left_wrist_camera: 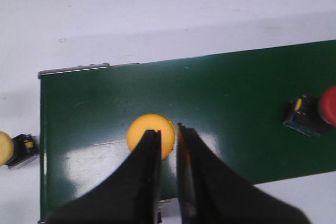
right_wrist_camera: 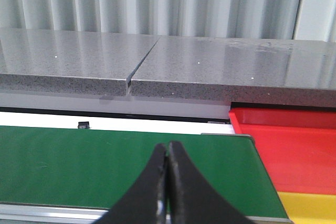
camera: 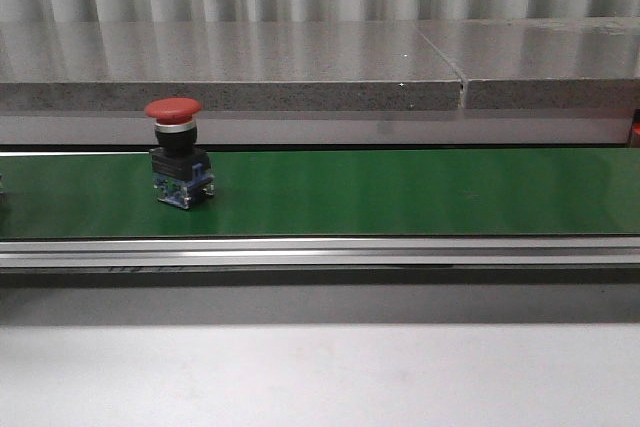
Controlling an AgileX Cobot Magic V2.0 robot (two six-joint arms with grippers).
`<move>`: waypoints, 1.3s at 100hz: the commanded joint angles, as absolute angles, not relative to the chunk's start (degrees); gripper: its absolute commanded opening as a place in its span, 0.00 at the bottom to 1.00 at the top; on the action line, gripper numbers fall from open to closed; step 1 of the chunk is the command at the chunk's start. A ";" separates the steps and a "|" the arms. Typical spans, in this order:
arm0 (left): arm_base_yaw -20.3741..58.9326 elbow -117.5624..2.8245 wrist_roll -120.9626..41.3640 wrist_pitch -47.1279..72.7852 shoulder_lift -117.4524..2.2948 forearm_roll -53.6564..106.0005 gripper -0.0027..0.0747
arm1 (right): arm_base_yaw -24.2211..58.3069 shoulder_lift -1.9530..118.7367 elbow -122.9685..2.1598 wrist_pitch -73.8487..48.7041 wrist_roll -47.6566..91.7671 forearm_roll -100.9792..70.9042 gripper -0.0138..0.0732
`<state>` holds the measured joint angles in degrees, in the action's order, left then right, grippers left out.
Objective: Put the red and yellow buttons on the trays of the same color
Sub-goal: 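Set the yellow button on the green belt and open the left gripper, then lower the right gripper onto the red button on the belt and grasp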
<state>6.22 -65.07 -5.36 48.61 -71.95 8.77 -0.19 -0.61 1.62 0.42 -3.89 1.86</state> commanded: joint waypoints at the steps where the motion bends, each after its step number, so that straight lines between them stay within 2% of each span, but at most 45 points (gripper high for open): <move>1: 8.20 -62.95 -5.48 42.54 -66.29 9.61 0.01 | -0.44 -1.45 1.30 5.16 -3.59 2.46 0.08; 46: 9.23 -41.86 -5.48 32.18 -44.60 10.70 0.01 | -0.44 -1.35 0.27 4.60 -3.59 2.46 0.08; 64: 9.23 -37.25 -5.48 31.68 -38.84 10.70 0.01 | -0.44 1.19 -8.41 -5.97 -3.59 2.46 0.08; 85: 9.23 -36.19 -5.48 31.90 -35.92 10.59 0.01 | 0.21 10.53 -20.75 -17.61 -3.59 2.34 0.08; 115: 9.23 -36.19 -5.48 33.35 -35.83 10.59 0.01 | 1.16 27.01 -34.10 -24.54 -3.59 1.70 0.09; 130: 9.23 -36.19 -5.48 33.35 -35.83 10.59 0.01 | 3.69 35.96 -40.14 -30.18 -3.59 0.42 0.21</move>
<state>8.74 -34.81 -5.58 36.72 -35.99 9.65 2.34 31.06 -35.43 -30.78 -3.89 0.89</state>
